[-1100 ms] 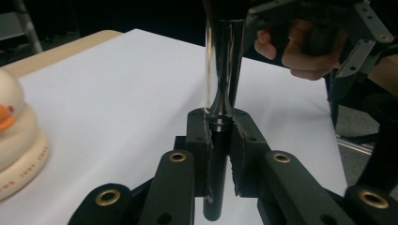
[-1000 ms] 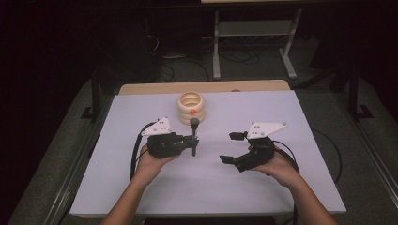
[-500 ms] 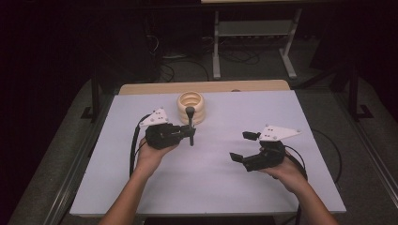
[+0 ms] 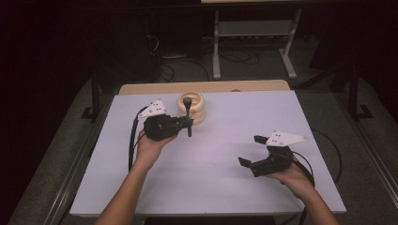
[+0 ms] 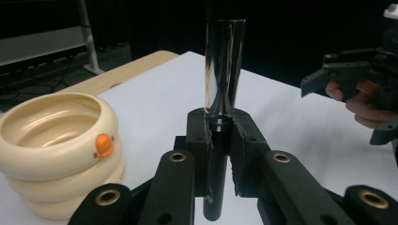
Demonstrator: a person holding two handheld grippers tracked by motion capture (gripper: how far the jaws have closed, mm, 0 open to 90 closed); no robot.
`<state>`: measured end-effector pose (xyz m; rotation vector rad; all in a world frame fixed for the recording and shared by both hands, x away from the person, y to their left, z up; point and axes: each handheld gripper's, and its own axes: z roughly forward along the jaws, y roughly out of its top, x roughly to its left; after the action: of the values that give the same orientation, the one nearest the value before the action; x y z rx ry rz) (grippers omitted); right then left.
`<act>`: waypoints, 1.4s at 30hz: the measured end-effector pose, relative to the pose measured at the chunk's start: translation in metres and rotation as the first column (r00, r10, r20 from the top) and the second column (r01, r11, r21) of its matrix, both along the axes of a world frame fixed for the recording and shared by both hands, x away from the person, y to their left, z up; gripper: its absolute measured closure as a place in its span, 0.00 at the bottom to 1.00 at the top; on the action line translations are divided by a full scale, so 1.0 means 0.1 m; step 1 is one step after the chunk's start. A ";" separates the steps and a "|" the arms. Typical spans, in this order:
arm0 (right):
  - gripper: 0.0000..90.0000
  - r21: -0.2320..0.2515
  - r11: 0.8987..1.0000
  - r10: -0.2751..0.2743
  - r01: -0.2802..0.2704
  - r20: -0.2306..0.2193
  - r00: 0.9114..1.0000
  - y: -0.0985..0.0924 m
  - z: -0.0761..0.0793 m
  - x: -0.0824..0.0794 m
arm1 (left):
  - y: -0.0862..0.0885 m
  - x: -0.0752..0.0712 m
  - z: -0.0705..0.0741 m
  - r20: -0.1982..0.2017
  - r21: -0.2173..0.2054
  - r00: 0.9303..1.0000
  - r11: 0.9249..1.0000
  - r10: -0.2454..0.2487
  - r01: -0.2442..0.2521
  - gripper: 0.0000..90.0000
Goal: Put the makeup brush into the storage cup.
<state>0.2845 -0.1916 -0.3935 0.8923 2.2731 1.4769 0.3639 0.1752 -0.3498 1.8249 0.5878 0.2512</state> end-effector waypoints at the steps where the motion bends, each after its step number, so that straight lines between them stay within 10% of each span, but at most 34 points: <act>1: 0.02 0.000 1.000 -0.004 0.004 0.001 1.000 -0.02 -0.01 -0.01 | 0.01 0.01 0.01 0.005 0.006 1.000 1.000 0.003 -0.003 0.88; 42: 0.02 0.047 0.989 -0.137 0.137 -0.004 0.991 -0.32 -0.20 -0.11 | 0.04 0.55 0.07 0.049 -0.075 0.990 0.989 0.129 -0.125 0.88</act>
<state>0.2732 -0.2236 -0.4131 1.0398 2.1387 1.4750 0.4191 0.1793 -0.3428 1.7086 0.6684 0.3596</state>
